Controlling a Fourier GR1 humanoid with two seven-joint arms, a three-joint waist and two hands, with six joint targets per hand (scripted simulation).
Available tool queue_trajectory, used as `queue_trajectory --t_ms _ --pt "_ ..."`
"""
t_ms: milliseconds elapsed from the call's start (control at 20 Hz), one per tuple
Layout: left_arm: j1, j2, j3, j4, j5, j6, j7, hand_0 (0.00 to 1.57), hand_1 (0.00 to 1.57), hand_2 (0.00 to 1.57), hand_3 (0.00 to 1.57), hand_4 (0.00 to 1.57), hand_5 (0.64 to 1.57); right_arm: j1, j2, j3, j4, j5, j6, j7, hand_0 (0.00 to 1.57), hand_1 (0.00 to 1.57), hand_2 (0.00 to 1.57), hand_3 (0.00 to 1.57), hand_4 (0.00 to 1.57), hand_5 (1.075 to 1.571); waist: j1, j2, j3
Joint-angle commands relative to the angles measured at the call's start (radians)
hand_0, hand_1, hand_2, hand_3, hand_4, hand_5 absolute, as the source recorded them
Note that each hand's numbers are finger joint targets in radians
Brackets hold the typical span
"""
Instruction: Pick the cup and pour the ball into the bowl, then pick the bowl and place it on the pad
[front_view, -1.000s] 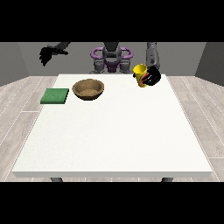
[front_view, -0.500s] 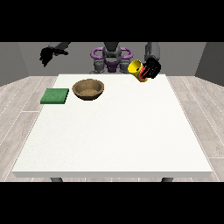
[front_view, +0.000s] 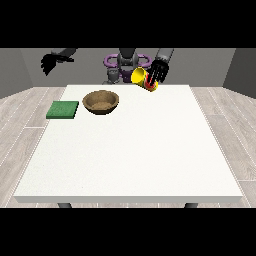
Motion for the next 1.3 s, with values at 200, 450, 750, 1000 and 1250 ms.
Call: queue_trajectory --t_ms 200,450,750,1000,1250 --pt "-0.128 -0.101 -0.253 0.041 -0.369 -0.045 0.250 1.51 1.51 1.57 1.57 1.41 1.378 -0.025 -0.020 -0.014 0.079 0.021 0.001 -0.051 0.00 0.00 0.00 0.00 0.00 1.571 0.006 -0.012 0.0017" --pt "-0.111 -0.155 -0.383 0.085 -0.492 -0.198 0.256 1.50 1.50 1.57 1.57 1.57 1.056 -0.005 -0.027 -0.008 0.085 0.000 0.043 -0.012 0.00 0.00 0.00 0.00 0.00 1.571 -0.024 -0.061 -0.0002" --pt "-0.209 -0.163 -0.546 0.133 -0.695 -0.351 0.273 1.52 1.52 1.57 1.57 1.50 1.232 -0.036 -0.029 -0.008 0.113 0.007 0.040 -0.030 0.00 0.00 0.00 0.00 0.00 1.571 -0.014 -0.050 0.0001" --pt "-0.217 -0.212 -0.605 0.151 -0.802 -0.436 0.312 1.45 1.45 1.57 1.57 1.53 1.143 -0.054 -0.063 -0.028 0.123 -0.011 0.062 -0.021 0.00 0.00 0.00 0.00 0.00 1.571 -0.020 -0.021 -0.0009" --pt "-0.136 -0.187 -0.585 0.114 -0.831 -0.428 0.246 1.45 1.45 1.57 1.57 1.53 1.134 -0.013 0.007 0.023 0.065 0.000 0.012 0.075 0.00 0.00 0.00 0.00 0.00 1.569 -0.012 -0.093 -0.0020"
